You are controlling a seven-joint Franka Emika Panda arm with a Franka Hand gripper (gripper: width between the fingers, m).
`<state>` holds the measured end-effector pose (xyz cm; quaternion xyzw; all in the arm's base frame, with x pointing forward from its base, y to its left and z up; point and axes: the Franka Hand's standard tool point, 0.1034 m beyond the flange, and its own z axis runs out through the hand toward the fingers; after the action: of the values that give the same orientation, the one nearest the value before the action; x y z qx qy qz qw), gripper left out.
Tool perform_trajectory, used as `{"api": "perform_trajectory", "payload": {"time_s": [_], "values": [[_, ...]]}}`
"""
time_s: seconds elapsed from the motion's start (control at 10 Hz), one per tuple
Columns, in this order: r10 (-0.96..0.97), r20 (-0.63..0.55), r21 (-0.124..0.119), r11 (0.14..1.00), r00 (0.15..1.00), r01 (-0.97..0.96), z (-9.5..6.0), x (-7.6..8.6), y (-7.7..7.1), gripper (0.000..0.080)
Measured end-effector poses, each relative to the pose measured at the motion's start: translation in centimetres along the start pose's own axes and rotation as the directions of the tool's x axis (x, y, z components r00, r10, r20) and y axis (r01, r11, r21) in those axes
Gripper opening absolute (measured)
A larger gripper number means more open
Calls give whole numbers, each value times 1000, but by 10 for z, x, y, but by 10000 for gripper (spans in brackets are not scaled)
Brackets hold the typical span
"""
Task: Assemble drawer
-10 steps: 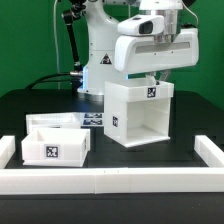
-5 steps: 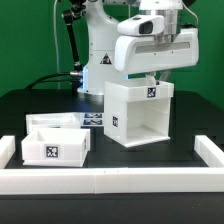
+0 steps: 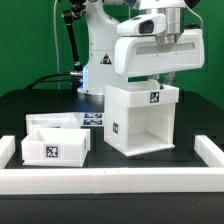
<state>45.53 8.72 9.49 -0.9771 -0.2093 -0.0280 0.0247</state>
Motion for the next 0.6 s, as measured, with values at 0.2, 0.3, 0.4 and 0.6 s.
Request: {"api": "perform_trajectory", "payload": {"time_s": [0.2, 0.3, 0.4, 0.6], "values": [[25, -23, -4, 1000, 999, -25, 0, 22, 18, 38], [36, -34, -6, 999, 999, -37, 1, 32, 26, 38], [47, -46, -8, 999, 998, -48, 1, 43, 33, 38], [82, -66, -5, 997, 994, -83, 2, 61, 36, 38]]}}
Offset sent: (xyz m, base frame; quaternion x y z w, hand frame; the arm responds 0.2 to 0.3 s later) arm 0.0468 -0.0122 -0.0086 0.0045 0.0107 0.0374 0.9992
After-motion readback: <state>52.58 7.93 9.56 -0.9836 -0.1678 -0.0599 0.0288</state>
